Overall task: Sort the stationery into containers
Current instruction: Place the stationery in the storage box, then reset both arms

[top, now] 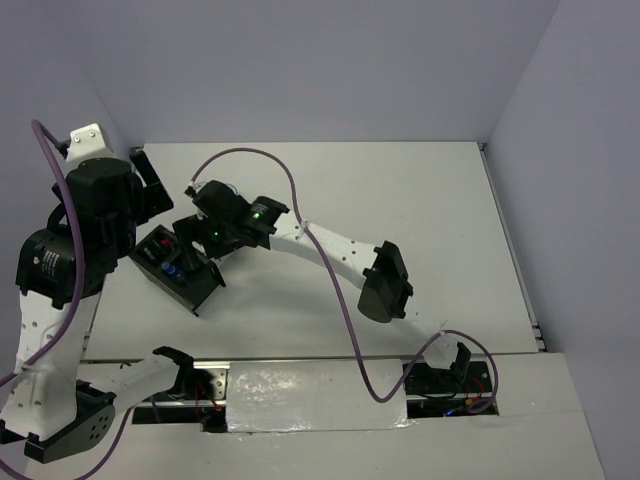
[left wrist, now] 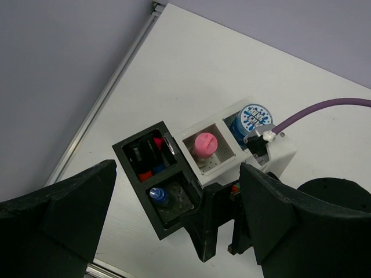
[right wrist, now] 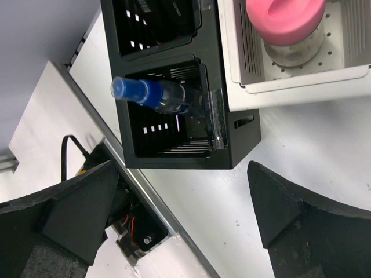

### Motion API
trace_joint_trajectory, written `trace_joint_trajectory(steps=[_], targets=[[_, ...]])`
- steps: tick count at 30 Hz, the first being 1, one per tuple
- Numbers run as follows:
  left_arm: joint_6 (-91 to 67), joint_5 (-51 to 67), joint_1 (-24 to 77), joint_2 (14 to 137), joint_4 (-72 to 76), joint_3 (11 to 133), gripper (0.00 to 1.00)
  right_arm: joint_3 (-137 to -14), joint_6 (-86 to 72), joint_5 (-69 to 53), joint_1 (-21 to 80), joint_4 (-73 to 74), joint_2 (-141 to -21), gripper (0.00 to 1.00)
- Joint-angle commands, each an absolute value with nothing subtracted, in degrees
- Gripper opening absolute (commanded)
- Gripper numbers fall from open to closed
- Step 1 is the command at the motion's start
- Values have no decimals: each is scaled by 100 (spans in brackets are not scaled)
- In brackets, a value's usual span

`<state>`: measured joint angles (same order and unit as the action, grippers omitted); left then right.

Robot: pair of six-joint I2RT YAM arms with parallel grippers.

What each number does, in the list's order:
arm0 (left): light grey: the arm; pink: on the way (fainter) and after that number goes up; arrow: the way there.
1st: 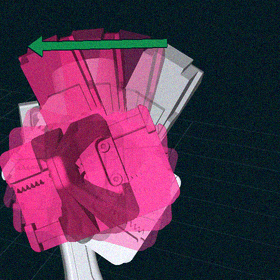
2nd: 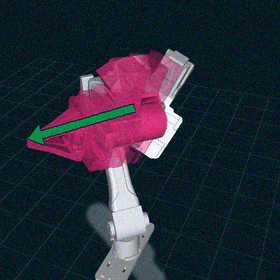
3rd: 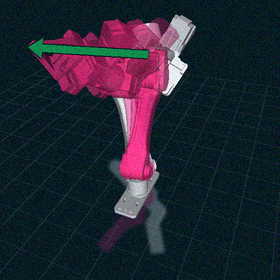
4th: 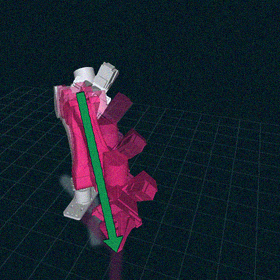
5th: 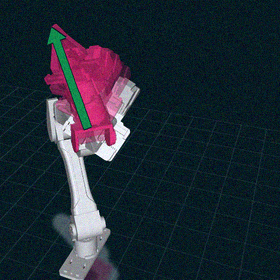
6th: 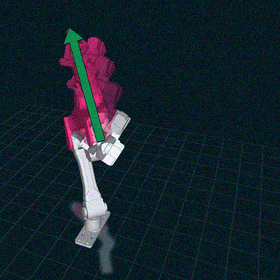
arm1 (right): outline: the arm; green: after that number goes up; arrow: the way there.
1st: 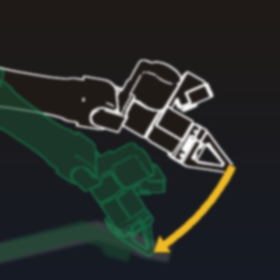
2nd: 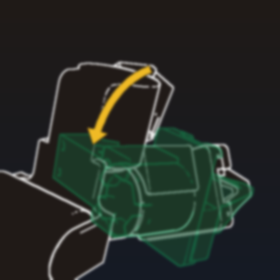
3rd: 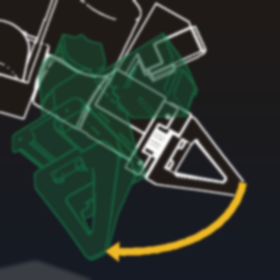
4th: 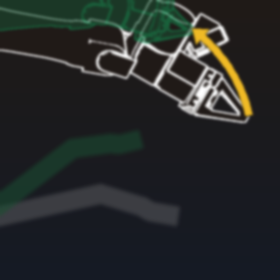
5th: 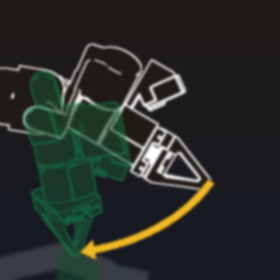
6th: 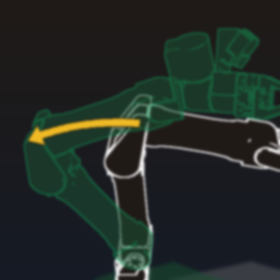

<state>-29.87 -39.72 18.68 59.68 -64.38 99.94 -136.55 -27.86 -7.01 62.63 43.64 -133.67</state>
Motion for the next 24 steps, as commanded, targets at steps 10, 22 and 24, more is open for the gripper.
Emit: trace_joint_trajectory(steps=[10,22,24], targets=[[-2883,-3798,1898,6038,-6293,10318,99,-12378,-2103,883,6267,3937,-10517,100],[-2584,-3418,1933,5327,-6582,9730,99,-11919,-1896,4271,6258,7097,-6981,100],[-2628,-3602,1942,5073,-6706,9484,99,-11892,-2379,4490,6258,7556,-6376,100]])
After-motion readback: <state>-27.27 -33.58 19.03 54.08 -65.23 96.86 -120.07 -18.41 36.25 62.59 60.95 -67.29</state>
